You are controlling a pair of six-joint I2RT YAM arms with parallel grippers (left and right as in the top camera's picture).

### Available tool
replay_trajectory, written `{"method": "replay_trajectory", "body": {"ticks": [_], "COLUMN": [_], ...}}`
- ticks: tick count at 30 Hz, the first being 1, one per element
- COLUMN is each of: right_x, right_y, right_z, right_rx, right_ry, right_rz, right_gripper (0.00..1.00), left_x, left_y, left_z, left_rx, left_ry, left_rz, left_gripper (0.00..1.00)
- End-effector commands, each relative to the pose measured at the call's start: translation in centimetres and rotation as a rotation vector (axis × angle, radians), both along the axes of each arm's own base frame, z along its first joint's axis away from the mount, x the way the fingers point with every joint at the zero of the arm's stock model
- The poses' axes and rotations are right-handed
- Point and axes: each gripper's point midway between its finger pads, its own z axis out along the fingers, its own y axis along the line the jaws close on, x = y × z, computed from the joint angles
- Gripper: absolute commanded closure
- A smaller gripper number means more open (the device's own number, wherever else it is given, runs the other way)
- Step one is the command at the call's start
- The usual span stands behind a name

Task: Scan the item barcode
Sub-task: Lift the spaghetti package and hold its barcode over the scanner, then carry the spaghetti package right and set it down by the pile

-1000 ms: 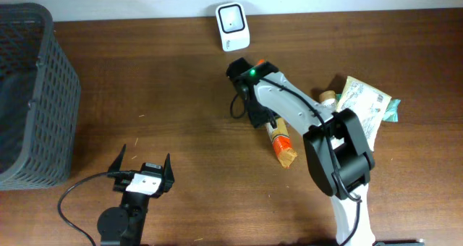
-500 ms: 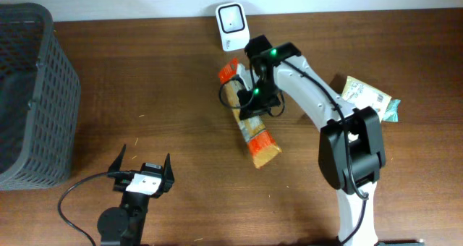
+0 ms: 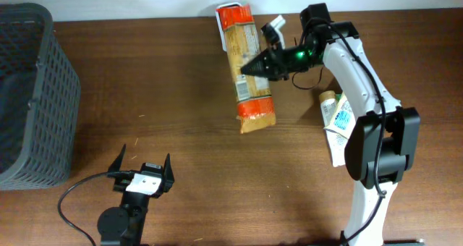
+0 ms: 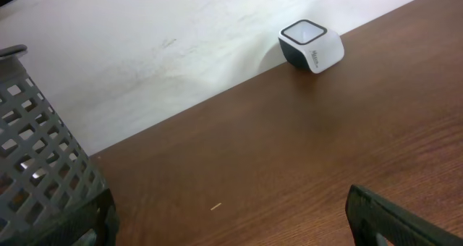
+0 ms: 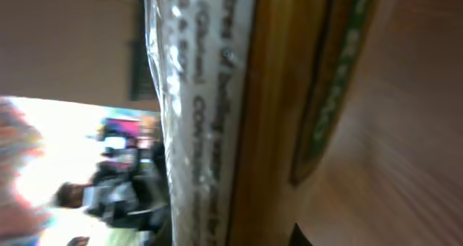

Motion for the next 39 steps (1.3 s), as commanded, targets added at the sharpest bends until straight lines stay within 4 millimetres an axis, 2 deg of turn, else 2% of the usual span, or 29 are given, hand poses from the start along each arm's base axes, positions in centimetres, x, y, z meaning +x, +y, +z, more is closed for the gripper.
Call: {"method": "replay_trajectory", "body": {"ticks": [1, 2, 3, 5, 6, 7, 9, 11, 12, 13, 14, 16, 18, 20, 25, 26, 28, 29, 31, 32, 34, 35, 36, 37, 38, 39], "right_x": [0.1, 1.0, 3.1, 5.6, 8.2, 9.8, 13.0, 17.7, 19.0, 21.1, 21.8, 24.0, 25.2, 25.3, 25.2, 25.1, 24.8, 24.5, 23.4, 22.7, 19.1, 16.8, 13.7, 10.1, 7.6, 3.5], "right_y": [0.6, 0.1, -0.4, -0.9, -0.8, 0.4, 2.2, 2.7, 3.1, 4.0, 4.4, 4.6, 4.5, 4.7, 4.9, 4.8, 4.7, 4.4, 3.9, 3.6, 1.8, 0.6, -1.0, -3.1, -4.8, -7.2], "right_z": [1.1, 0.8, 2.1, 4.1, 6.2, 7.5, 8.4, 7.9, 7.4, 6.2, 5.3, 1.4, 0.7, 1.6, 1.9, 2.5, 4.2, 6.0, 8.7, 9.5, 11.1, 12.0, 13.3, 13.5, 13.2, 11.5], "right_rx": [-0.360, -0.519, -0.765, -0.997, -1.162, -1.203, -1.213, -1.269, -1.291, -1.332, -1.355, -1.434, -1.431, -1.418, -1.412, -1.411, -1.367, -1.304, -1.288, -1.254, -1.213, -1.182, -1.128, -1.102, -1.102, -1.129], "right_ry": [-0.219, -0.297, -0.528, -0.775, -0.989, -1.137, -1.341, -1.553, -1.615, -1.736, -1.780, -1.869, -1.905, -1.934, -1.937, -1.941, -1.920, -1.880, -1.860, -1.799, -1.599, -1.473, -1.299, -1.101, -0.960, -0.743], "right_rz": [-0.046, -0.080, -0.117, -0.174, -0.234, -0.227, -0.205, -0.185, -0.174, -0.150, -0.124, -0.038, -0.116, -0.158, -0.165, -0.174, -0.256, -0.360, -0.375, -0.392, -0.361, -0.382, -0.454, -0.512, -0.545, -0.540], "right_gripper": [0.96, 0.96, 0.96, 0.96, 0.96, 0.96, 0.96, 0.96, 0.96, 0.96, 0.96, 0.96, 0.96, 0.96, 0.96, 0.96, 0.96, 0.96, 0.96, 0.96, 0.96, 0.96, 0.96, 0.96, 0.96, 0.96], "left_x": [0.0, 0.0, 0.0, 0.0, 0.0, 0.0, 0.0, 0.0, 0.0, 0.0, 0.0, 0.0, 0.0, 0.0, 0.0, 0.0, 0.0, 0.0, 0.0, 0.0, 0.0, 0.0, 0.0, 0.0, 0.0, 0.0], "left_y": [0.1, 0.1, 0.1, 0.1, 0.1, 0.1, 0.1, 0.1, 0.1, 0.1, 0.1, 0.1, 0.1, 0.1, 0.1, 0.1, 0.1, 0.1, 0.1, 0.1, 0.1, 0.1, 0.1, 0.1, 0.1, 0.1], "left_z": [-0.2, -0.2, -0.2, -0.2, -0.2, -0.2, -0.2, -0.2, -0.2, -0.2, -0.2, -0.2, -0.2, -0.2, -0.2, -0.2, -0.2, -0.2, -0.2, -0.2, -0.2, -0.2, -0.2, -0.2, -0.2, -0.2], "left_rx": [0.012, 0.012, 0.013, 0.012, 0.012, 0.012, 0.013, 0.012, 0.013, 0.012, 0.013, 0.012, 0.012, 0.013, 0.012, 0.013, 0.012, 0.012, 0.012, 0.013, 0.012, 0.012, 0.012, 0.012, 0.013, 0.012], "left_ry": [0.001, 0.001, 0.002, 0.001, 0.001, 0.001, 0.001, 0.001, 0.001, 0.001, 0.002, 0.001, 0.001, 0.001, 0.001, 0.001, 0.001, 0.001, 0.001, 0.001, 0.001, 0.001, 0.001, 0.001, 0.002, 0.001], "left_rz": [0.004, 0.004, 0.004, 0.004, 0.004, 0.004, 0.004, 0.004, 0.004, 0.004, 0.004, 0.004, 0.004, 0.004, 0.004, 0.004, 0.004, 0.004, 0.004, 0.004, 0.004, 0.004, 0.004, 0.004, 0.004, 0.004], "left_gripper": [0.00, 0.01, 0.01, 0.01, 0.01, 0.01, 0.01, 0.01, 0.01, 0.01, 0.01, 0.01, 0.01, 0.01, 0.01, 0.01, 0.01, 0.01, 0.01, 0.01, 0.01, 0.01, 0.01, 0.01, 0.01, 0.01]}}
